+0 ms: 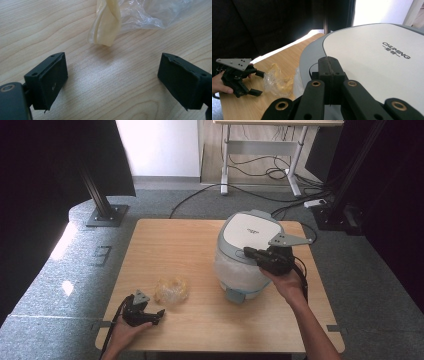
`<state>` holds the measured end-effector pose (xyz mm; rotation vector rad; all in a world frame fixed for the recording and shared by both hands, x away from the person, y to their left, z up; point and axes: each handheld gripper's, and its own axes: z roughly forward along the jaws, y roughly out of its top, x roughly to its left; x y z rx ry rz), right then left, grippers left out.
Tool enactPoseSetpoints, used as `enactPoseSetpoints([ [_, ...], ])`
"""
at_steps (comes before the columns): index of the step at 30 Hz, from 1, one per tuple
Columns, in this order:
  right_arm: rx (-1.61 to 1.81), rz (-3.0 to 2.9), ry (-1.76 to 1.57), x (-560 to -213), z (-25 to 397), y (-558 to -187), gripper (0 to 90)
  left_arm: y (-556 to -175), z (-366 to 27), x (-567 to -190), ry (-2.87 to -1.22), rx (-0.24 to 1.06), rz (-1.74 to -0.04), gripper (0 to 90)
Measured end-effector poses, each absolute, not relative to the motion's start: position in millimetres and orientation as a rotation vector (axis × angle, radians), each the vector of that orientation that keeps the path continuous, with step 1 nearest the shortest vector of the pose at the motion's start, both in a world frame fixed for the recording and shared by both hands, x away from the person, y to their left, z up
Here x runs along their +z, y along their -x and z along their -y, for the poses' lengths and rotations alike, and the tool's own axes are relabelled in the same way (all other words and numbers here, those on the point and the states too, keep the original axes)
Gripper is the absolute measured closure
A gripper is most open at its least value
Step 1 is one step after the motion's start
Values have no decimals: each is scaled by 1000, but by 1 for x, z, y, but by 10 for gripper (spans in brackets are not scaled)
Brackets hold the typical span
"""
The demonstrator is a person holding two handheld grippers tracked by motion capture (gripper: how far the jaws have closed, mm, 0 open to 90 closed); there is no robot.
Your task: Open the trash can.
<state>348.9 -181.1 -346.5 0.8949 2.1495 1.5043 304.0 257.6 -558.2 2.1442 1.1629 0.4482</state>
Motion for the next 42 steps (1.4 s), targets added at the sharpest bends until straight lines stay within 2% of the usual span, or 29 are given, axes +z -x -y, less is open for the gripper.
enactPoseSetpoints([
  [14, 1490, -2143, -897, -345, 180, -348, 898, -304, -258, -558, -2144, 448, -1163, 85],
  [22, 1635, -2056, -900, -341, 201, -339, 892, -304, -258, -558, -2146, 447, -1159, 85],
  [26, 1627, -2033, -905, -344, 212, -330, 815, -304, -258, -558, -2146, 447, -1159, 85],
  [32, 1621, -1988, -909, -359, 231, -313, 581, -304, -258, -558, -2147, 446, -1159, 85],
  [39, 1602, -1940, -932, -380, 251, -292, 433, -304, -258, -558, -2146, 448, -1158, 85],
  [42, 1581, -1937, -959, -397, 258, -287, 401, -304, -258, -558, -2145, 448, -1158, 85],
])
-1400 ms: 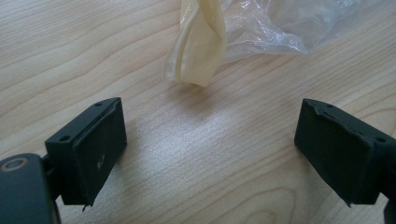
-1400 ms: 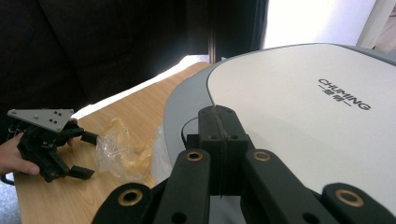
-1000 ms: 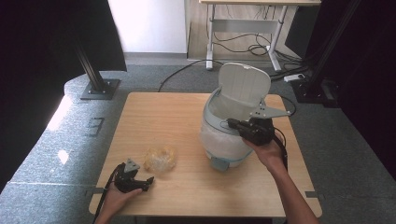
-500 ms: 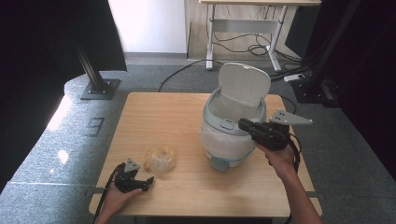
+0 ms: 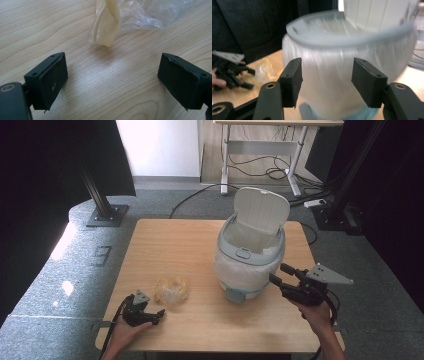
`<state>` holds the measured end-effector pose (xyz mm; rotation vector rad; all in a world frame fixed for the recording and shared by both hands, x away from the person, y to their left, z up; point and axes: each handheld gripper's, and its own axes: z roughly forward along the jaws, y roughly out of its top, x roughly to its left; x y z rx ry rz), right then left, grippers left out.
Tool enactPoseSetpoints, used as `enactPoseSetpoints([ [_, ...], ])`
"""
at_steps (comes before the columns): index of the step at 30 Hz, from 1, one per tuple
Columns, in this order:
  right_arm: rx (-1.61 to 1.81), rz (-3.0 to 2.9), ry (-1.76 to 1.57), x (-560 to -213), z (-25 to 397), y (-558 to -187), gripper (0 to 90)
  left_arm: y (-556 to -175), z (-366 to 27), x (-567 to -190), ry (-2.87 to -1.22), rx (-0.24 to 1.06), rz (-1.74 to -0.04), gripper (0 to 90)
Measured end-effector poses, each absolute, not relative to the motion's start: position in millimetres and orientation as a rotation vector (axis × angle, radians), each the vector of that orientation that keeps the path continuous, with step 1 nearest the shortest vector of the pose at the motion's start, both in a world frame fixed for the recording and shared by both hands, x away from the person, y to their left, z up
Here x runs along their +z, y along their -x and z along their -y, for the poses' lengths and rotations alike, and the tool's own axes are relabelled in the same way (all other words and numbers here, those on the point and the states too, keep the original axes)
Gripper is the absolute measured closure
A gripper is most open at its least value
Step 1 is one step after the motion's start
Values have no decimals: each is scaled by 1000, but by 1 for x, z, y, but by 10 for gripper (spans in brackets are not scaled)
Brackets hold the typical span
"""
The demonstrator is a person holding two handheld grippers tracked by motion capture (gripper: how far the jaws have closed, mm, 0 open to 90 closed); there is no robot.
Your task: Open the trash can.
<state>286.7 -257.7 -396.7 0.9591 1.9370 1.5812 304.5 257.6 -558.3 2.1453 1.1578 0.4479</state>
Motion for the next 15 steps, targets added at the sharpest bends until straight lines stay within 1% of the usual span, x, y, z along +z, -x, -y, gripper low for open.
enactPoseSetpoints([
  [1, 1581, -1937, -959, -397, 258, -287, 401, -304, -258, -558, -2145, 448, -1158, 85],
  [2, 1569, -1946, -980, -411, 261, -285, 391, -304, -258, -558, -2145, 448, -1158, 85],
  [8, 1517, -1954, -1063, -452, 270, -285, 373, -304, -258, -558, -2145, 448, -1157, 85],
  [15, 1454, -1988, -1153, -492, 275, -285, 369, -304, -258, -558, -2145, 448, -1158, 85],
])
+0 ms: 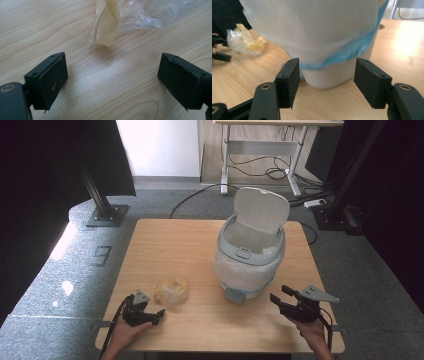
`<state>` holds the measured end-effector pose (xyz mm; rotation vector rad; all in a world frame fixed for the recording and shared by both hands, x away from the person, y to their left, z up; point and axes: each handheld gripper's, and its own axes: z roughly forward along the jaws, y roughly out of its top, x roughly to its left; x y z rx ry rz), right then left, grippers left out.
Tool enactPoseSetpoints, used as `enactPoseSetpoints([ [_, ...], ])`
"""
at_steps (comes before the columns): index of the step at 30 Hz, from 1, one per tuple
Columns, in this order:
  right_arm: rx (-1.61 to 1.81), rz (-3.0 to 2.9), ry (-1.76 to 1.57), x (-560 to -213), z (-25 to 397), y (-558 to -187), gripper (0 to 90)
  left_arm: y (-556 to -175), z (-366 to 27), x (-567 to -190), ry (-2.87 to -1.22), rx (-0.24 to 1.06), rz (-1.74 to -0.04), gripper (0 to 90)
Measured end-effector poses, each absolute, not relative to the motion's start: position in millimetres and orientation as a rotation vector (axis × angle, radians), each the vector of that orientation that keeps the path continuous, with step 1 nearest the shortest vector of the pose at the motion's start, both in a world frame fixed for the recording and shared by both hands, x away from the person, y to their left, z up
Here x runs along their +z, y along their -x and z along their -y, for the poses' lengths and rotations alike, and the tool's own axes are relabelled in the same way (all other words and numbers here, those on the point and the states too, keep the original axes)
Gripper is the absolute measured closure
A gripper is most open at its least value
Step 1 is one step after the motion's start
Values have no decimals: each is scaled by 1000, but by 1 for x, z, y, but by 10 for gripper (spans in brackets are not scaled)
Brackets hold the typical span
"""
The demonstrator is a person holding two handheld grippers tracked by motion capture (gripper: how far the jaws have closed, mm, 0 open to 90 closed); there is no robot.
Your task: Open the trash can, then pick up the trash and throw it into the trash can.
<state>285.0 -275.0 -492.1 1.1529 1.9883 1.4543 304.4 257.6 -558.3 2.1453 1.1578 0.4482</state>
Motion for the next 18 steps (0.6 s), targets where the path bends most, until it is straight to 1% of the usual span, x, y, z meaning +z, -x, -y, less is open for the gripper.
enactPoseSetpoints([
  [6, 1408, -2036, -1186, -515, 273, -285, 378, -304, -258, -558, -2145, 448, -1157, 85],
  [12, 1396, -2041, -1209, -523, 275, -285, 380, -304, -258, -558, -2140, 448, -1161, 90],
  [15, 1387, -2050, -1218, -526, 277, -284, 380, -302, -260, -558, -2125, 442, -1160, 114],
  [18, 1379, -2054, -1218, -528, 278, -284, 380, -302, -261, -557, -2113, 436, -1155, 103],
])
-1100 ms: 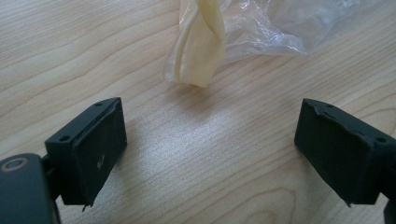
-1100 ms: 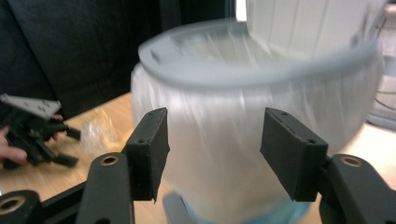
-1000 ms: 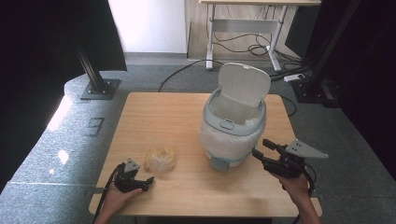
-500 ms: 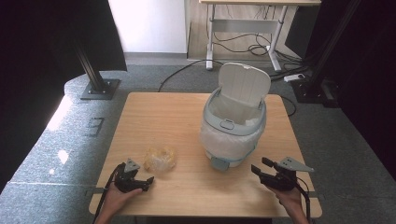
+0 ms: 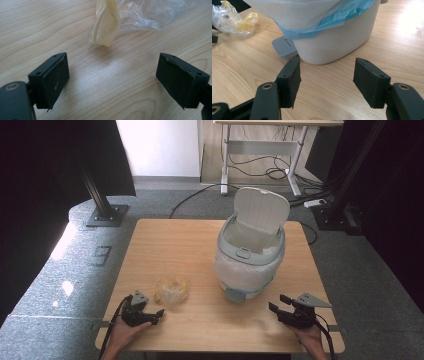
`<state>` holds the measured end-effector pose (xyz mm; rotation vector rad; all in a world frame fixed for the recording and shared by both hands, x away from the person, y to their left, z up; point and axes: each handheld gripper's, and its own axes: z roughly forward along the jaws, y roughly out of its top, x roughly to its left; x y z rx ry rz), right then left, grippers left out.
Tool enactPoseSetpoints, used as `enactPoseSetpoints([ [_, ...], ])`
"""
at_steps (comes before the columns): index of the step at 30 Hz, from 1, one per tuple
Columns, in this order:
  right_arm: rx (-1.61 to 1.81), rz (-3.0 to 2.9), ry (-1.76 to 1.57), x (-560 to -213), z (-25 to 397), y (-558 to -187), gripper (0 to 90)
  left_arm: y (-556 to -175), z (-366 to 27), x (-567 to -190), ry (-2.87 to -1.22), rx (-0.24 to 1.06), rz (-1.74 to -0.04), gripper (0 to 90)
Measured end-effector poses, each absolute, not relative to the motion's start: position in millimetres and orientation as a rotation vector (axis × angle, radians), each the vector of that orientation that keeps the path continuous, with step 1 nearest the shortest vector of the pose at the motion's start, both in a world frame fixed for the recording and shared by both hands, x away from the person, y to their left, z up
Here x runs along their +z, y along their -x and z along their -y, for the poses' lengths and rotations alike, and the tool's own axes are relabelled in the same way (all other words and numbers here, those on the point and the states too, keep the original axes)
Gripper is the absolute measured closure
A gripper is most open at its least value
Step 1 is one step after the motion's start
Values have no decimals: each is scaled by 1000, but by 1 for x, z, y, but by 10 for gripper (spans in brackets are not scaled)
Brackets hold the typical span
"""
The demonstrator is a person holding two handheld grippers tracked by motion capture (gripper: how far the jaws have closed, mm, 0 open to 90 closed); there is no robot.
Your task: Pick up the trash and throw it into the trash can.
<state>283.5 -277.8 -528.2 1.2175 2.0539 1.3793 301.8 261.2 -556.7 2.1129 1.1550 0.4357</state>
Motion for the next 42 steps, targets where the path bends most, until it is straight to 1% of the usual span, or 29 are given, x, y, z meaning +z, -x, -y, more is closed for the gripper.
enactPoseSetpoints([
  [8, 1362, -2042, -1233, -529, 282, -283, 380, -296, -265, -540, -2042, 466, -1141, 71],
  [15, 1356, -2027, -1248, -531, 286, -283, 380, -294, -258, -532, -2040, 466, -1108, 56],
  [21, 1344, -2038, -1243, -532, 284, -282, 380, -291, -255, -524, -2003, 465, -1102, 11],
  [24, 1346, -2034, -1248, -532, 284, -282, 380, -293, -251, -519, -2010, 457, -1088, 0],
  [31, 1332, -2032, -1267, -534, 285, -284, 380, -302, -237, -512, -2025, 450, -1050, 0],
  [36, 1321, -2037, -1266, -535, 285, -284, 380, -313, -228, -510, -2034, 474, -1044, 0],
  [42, 1313, -2042, -1263, -536, 283, -284, 381, -327, -219, -511, -2052, 427, -1041, 0],
])
